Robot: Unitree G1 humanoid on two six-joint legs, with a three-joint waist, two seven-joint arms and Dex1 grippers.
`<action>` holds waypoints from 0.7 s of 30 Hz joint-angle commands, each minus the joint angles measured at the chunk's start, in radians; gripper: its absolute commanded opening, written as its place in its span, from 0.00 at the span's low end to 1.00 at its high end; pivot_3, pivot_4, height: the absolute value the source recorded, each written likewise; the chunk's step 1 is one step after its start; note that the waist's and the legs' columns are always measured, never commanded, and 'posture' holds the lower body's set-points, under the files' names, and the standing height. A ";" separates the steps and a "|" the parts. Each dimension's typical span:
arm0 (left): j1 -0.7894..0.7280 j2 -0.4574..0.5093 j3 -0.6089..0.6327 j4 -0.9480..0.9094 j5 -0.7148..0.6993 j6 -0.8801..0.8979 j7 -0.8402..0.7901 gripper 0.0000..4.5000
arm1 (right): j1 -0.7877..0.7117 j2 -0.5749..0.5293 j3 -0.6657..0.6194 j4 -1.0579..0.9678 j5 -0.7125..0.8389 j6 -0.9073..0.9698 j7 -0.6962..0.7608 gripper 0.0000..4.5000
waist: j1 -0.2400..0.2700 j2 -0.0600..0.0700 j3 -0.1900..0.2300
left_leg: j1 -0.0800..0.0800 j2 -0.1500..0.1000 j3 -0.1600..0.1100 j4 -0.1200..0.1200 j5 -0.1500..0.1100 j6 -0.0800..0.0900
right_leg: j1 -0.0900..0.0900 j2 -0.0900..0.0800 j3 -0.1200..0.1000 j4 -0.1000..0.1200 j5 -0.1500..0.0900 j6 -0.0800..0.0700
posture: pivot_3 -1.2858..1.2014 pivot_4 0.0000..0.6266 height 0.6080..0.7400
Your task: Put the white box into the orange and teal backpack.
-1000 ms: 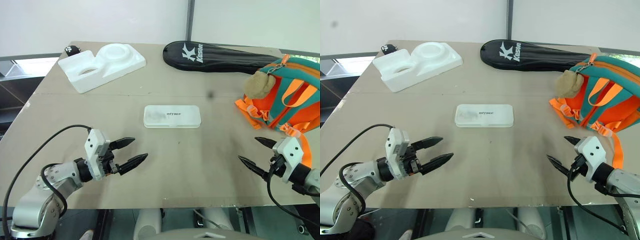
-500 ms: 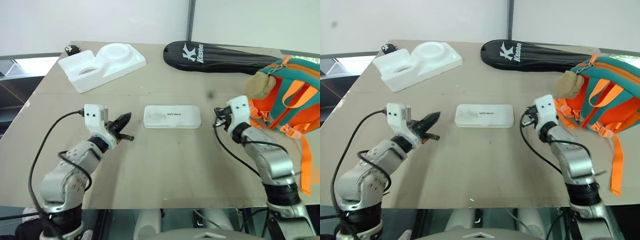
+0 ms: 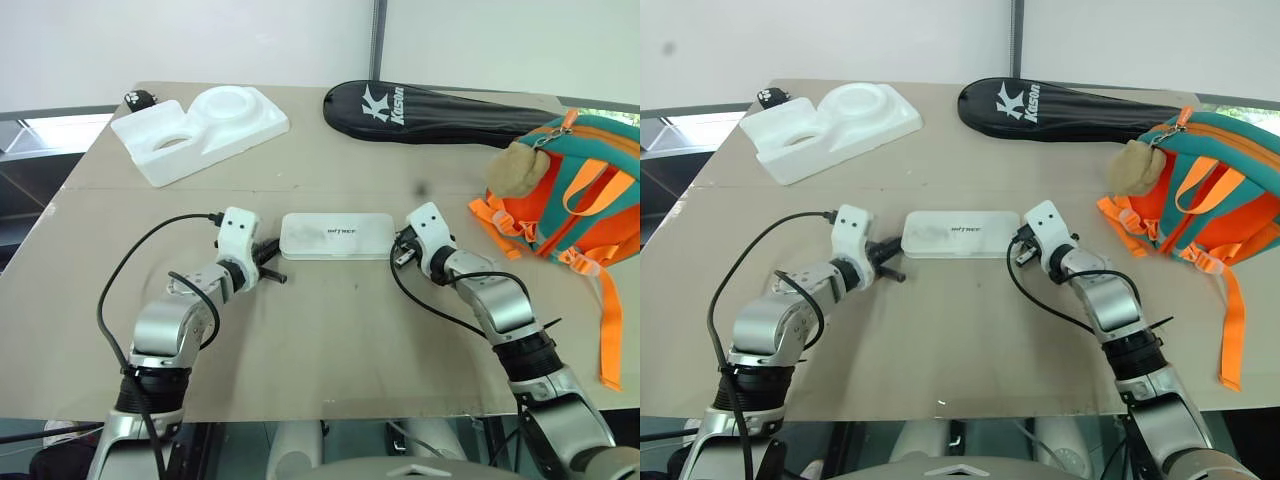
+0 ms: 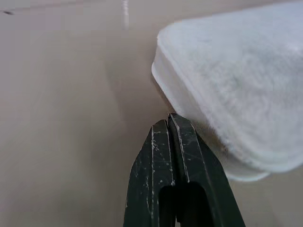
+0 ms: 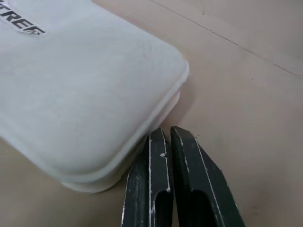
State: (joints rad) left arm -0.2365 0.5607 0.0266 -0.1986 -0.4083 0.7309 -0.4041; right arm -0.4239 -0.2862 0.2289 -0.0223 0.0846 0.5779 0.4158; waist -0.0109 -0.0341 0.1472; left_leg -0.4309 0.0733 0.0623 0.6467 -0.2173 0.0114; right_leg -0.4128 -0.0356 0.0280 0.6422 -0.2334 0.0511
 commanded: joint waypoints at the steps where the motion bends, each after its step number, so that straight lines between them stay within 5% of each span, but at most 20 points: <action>1: 0.037 0.010 -0.058 -0.112 -0.016 0.007 -0.074 0.00 | 0.040 -0.006 0.011 -0.119 0.037 0.003 0.059 0.01 | -0.001 0.000 0.000 | 0.000 0.000 0.000 0.000 0.000 0.000 | 0.000 0.000 0.000 0.000 0.000 0.000 | 0.52 0.24 1.00; 8: 0.257 0.076 0.019 -0.363 -0.085 0.073 -0.132 0.00 | 0.258 -0.141 -0.007 -0.436 0.096 0.138 0.131 0.01 | -0.001 0.000 0.000 | 0.001 0.000 0.001 -0.001 0.000 0.000 | 0.000 -0.001 0.000 0.000 -0.001 -0.002 | 0.52 0.24 1.00; 14: 0.315 0.111 0.087 -0.355 -0.124 0.079 -0.180 0.00 | 0.287 -0.197 -0.034 -0.464 0.109 0.166 0.152 0.01 | -0.001 0.000 0.000 | 0.004 0.000 0.000 0.000 0.000 0.000 | 0.001 -0.001 0.000 0.000 -0.002 -0.004 | 0.52 0.24 1.00; 18: 0.334 0.172 0.203 -0.288 -0.201 0.150 -0.251 0.22 | 0.277 -0.241 -0.097 -0.454 0.137 0.170 0.174 0.00 | 0.000 0.000 0.000 | 0.004 0.000 0.001 0.002 0.000 0.000 | 0.001 -0.002 0.000 0.000 -0.002 -0.004 | 0.52 0.24 1.00; 21: 0.332 0.216 0.307 -0.226 -0.286 0.232 -0.297 0.55 | 0.265 -0.278 -0.140 -0.444 0.161 0.162 0.201 0.00 | 0.000 0.000 0.000 | 0.002 0.000 0.001 0.001 0.000 0.000 | 0.000 -0.002 0.000 0.000 -0.003 -0.004 | 0.52 0.24 1.00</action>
State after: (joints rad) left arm 0.0949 0.7485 0.2667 -0.4499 -0.6398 0.9132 -0.6685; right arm -0.1395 -0.5509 0.1332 -0.4495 0.2236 0.7548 0.5958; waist -0.0112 -0.0342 0.1469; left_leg -0.4290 0.0735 0.0639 0.6477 -0.2174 0.0115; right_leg -0.4130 -0.0375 0.0282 0.6420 -0.2360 0.0469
